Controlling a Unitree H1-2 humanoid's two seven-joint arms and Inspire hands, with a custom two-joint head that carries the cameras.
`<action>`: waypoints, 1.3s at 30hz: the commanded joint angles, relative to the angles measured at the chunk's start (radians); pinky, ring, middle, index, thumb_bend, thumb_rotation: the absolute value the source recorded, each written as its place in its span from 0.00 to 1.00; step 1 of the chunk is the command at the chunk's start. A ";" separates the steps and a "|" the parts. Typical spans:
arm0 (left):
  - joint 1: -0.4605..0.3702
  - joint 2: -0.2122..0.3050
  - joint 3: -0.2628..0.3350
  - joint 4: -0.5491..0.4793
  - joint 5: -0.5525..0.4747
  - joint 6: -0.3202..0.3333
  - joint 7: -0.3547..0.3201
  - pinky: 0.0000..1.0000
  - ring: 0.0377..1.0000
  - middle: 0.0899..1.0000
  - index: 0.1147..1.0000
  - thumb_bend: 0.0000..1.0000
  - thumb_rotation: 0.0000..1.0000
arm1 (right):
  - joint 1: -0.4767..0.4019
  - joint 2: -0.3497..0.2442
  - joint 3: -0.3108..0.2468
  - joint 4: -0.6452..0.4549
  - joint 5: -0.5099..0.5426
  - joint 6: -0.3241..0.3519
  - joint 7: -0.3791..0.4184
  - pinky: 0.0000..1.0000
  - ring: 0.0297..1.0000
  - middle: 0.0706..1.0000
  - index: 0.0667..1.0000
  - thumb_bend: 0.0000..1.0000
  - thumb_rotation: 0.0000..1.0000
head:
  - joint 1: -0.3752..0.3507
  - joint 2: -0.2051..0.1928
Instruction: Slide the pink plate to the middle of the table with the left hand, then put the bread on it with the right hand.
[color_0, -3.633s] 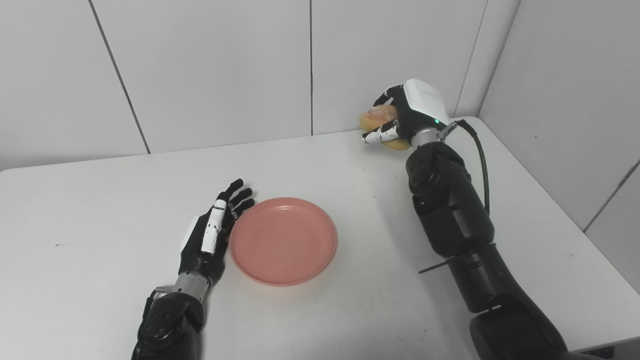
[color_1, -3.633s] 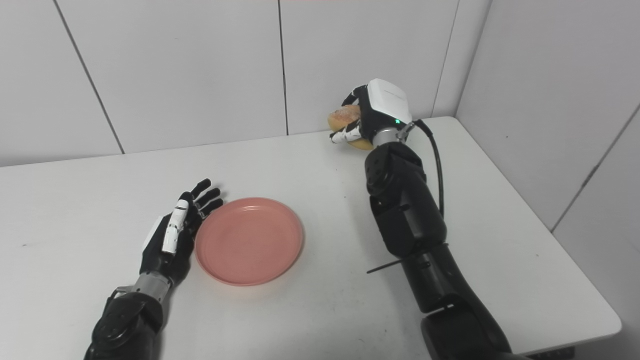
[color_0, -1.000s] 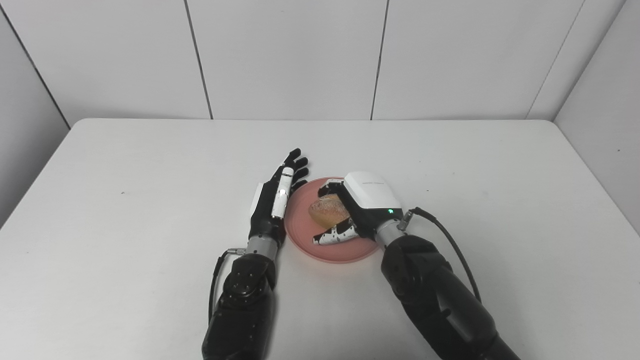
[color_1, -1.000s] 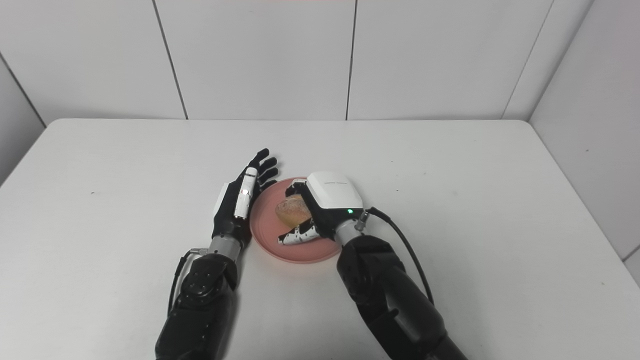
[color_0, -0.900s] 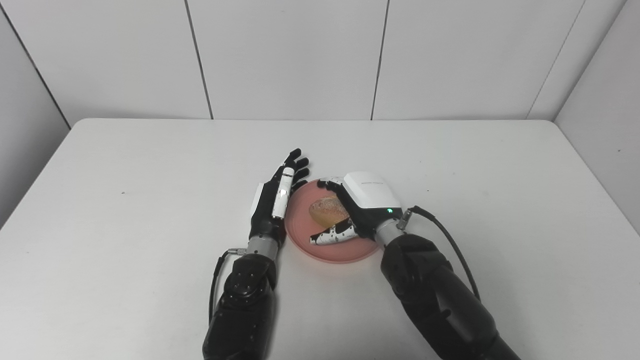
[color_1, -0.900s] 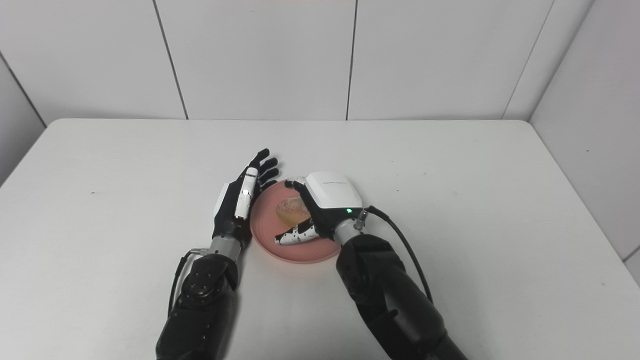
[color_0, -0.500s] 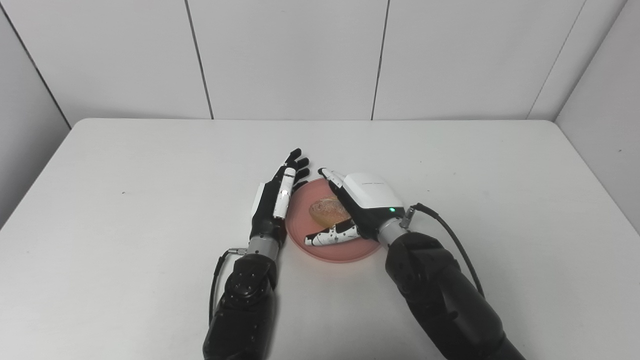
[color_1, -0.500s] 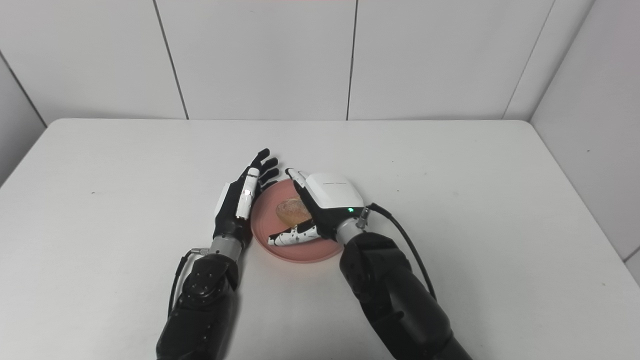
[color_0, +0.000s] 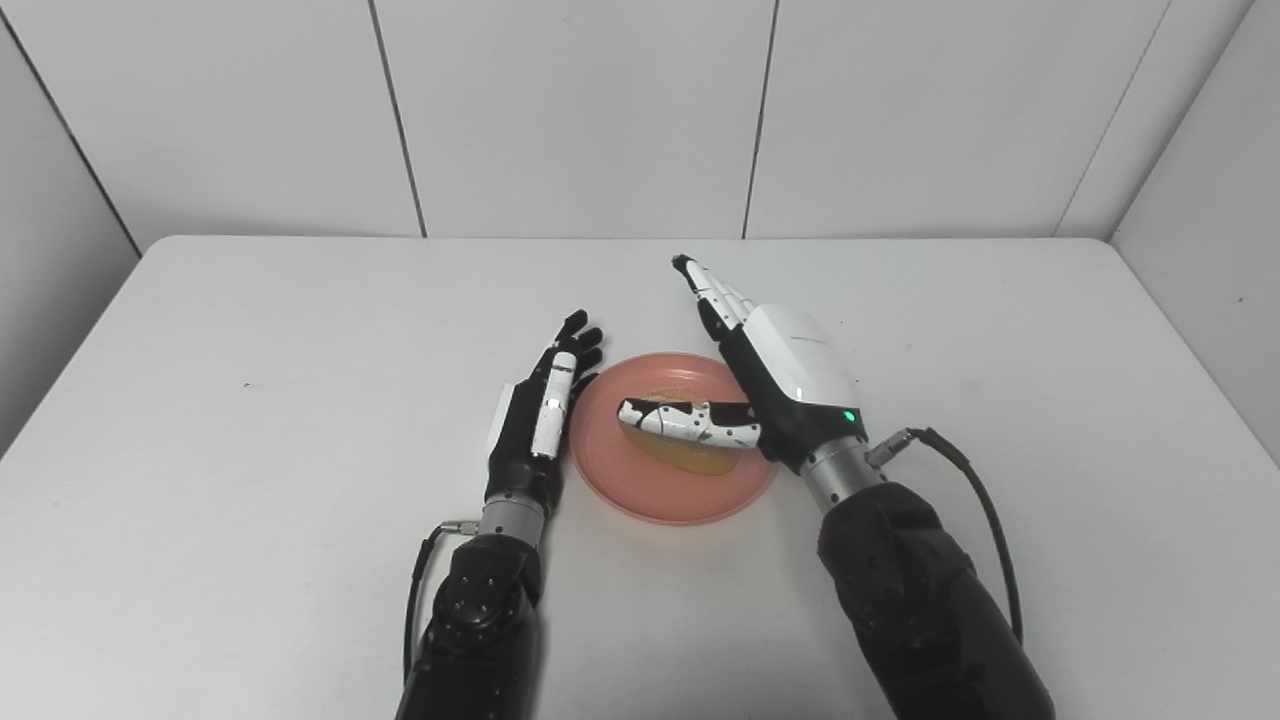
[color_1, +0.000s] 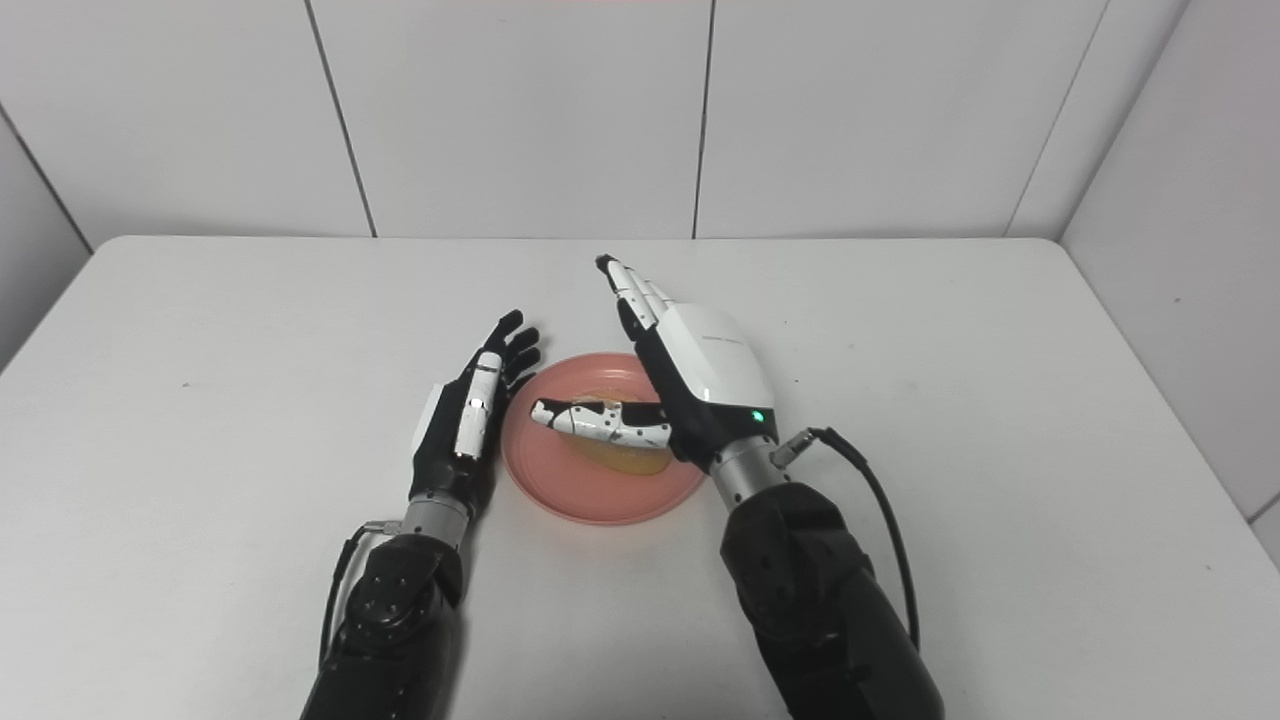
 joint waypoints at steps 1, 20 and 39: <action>0.029 0.011 -0.004 -0.019 0.021 -0.008 0.010 0.89 0.91 0.91 0.90 0.35 1.00 | -0.002 0.015 -0.031 -0.041 0.045 -0.064 -0.057 0.84 0.93 0.97 0.99 0.84 0.87 | -0.004 0.000; 0.152 0.017 -0.028 -0.164 0.034 -0.005 -0.003 0.93 0.92 0.92 0.92 0.35 1.00 | 0.277 0.098 -0.193 -0.021 0.401 -0.249 -0.221 0.89 0.94 0.96 0.96 0.55 1.00 | -0.032 0.010; 0.158 0.034 -0.039 -0.165 0.020 -0.002 -0.035 0.93 0.92 0.92 0.92 0.34 1.00 | 0.316 0.200 -0.245 0.132 0.637 -0.324 -0.218 0.94 0.95 0.95 0.95 0.30 1.00 | -0.018 0.007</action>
